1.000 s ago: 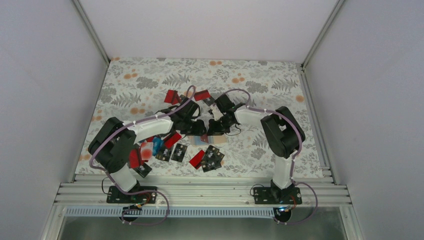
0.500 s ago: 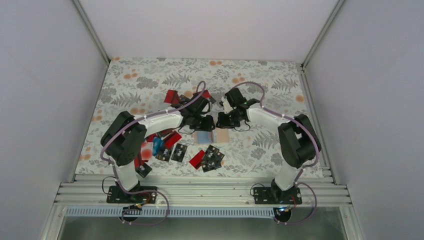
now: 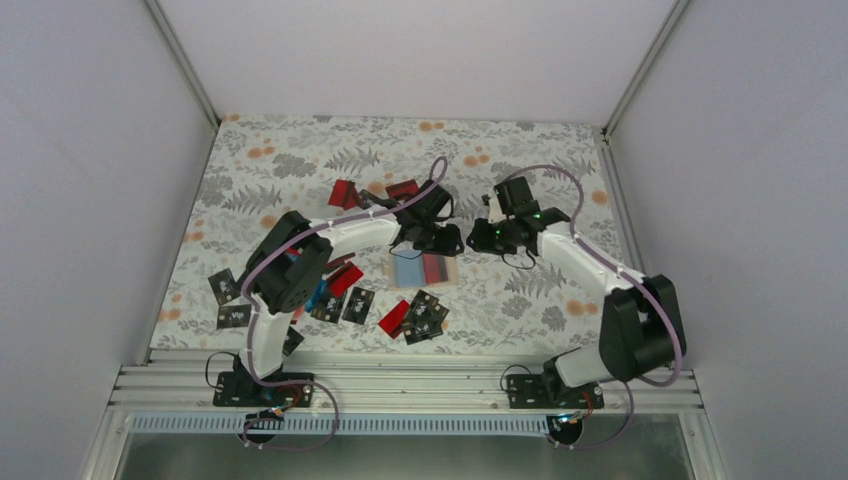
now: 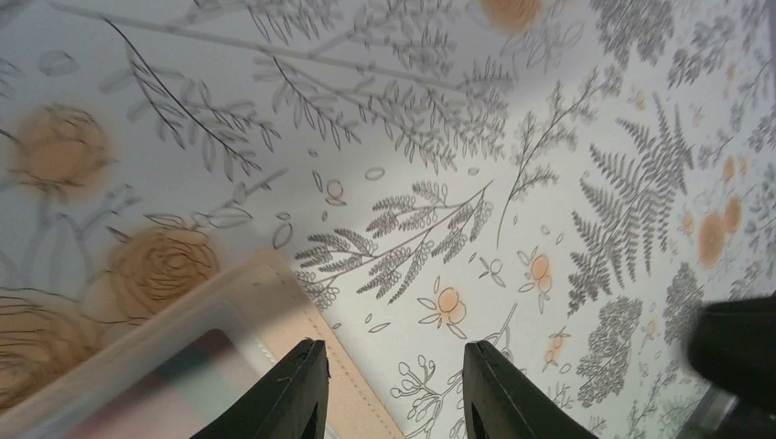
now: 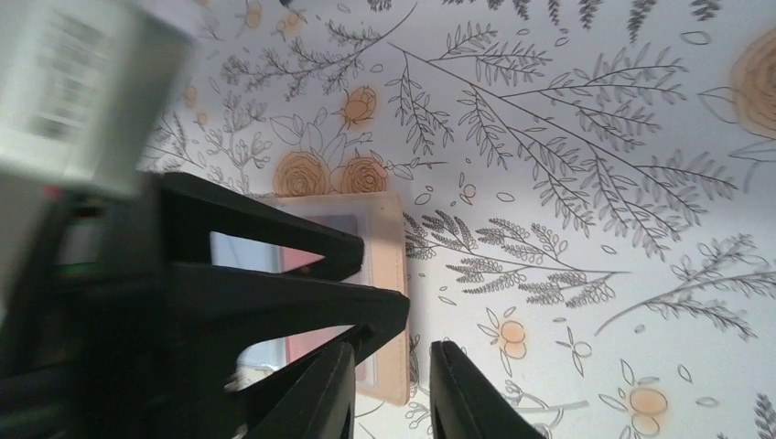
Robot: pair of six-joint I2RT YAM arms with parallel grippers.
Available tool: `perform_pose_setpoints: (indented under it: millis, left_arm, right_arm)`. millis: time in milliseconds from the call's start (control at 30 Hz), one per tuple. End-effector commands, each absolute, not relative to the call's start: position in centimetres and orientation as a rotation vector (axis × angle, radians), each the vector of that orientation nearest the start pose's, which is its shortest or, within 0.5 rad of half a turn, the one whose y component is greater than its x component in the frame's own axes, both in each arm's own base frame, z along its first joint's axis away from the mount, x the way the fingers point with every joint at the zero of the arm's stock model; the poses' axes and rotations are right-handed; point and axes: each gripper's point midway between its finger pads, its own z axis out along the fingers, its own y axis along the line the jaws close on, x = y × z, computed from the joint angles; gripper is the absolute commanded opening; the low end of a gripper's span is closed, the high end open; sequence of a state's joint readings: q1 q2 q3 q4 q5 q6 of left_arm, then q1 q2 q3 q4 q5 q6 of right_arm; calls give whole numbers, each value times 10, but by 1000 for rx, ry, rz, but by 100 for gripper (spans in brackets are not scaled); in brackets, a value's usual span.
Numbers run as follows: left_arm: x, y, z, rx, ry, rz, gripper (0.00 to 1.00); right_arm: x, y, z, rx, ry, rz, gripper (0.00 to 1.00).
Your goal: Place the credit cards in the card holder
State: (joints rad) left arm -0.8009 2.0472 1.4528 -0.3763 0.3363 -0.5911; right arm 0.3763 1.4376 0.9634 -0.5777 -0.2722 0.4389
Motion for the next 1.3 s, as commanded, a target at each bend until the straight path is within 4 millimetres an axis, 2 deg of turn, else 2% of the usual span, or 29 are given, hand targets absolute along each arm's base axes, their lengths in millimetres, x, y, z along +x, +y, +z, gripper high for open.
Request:
perform_pose_setpoints:
  millis: [0, 133, 233, 367, 500, 533, 667, 833, 1100, 1200, 1267]
  left_arm:
    - [311, -413, 81, 455, 2679, -946, 39]
    - [306, -388, 120, 455, 2607, -849, 44]
    - [288, -358, 123, 468, 2623, -728, 49]
    - [257, -318, 109, 470, 2670, -596, 55]
    - [227, -300, 91, 495, 2694, -596, 59]
    - [219, -295, 82, 501, 2712, -593, 59]
    - [203, -301, 63, 550, 2726, -598, 62]
    - [200, -306, 39, 583, 2752, -545, 62]
    - [176, -319, 12, 696, 2804, -538, 62]
    - [165, -321, 4, 717, 2831, -548, 62]
    - [157, -321, 0, 717, 2849, -551, 62]
  right_arm:
    - [293, 164, 127, 4, 2657, 666, 26]
    - [273, 176, 151, -73, 2594, 824, 33]
    - [253, 192, 158, -138, 2580, 1000, 39]
    - [223, 208, 140, -182, 2647, 1150, 43]
    - [198, 217, 110, -170, 2731, 1199, 44]
    - [192, 218, 101, -161, 2760, 1200, 44]
    - [182, 228, 83, -165, 2809, 1190, 44]
    - [191, 228, 67, -136, 2840, 1088, 39]
    - [191, 217, 66, -111, 2851, 994, 39]
    - [182, 214, 65, -115, 2877, 1003, 39]
    - [169, 212, 61, -118, 2913, 1041, 38]
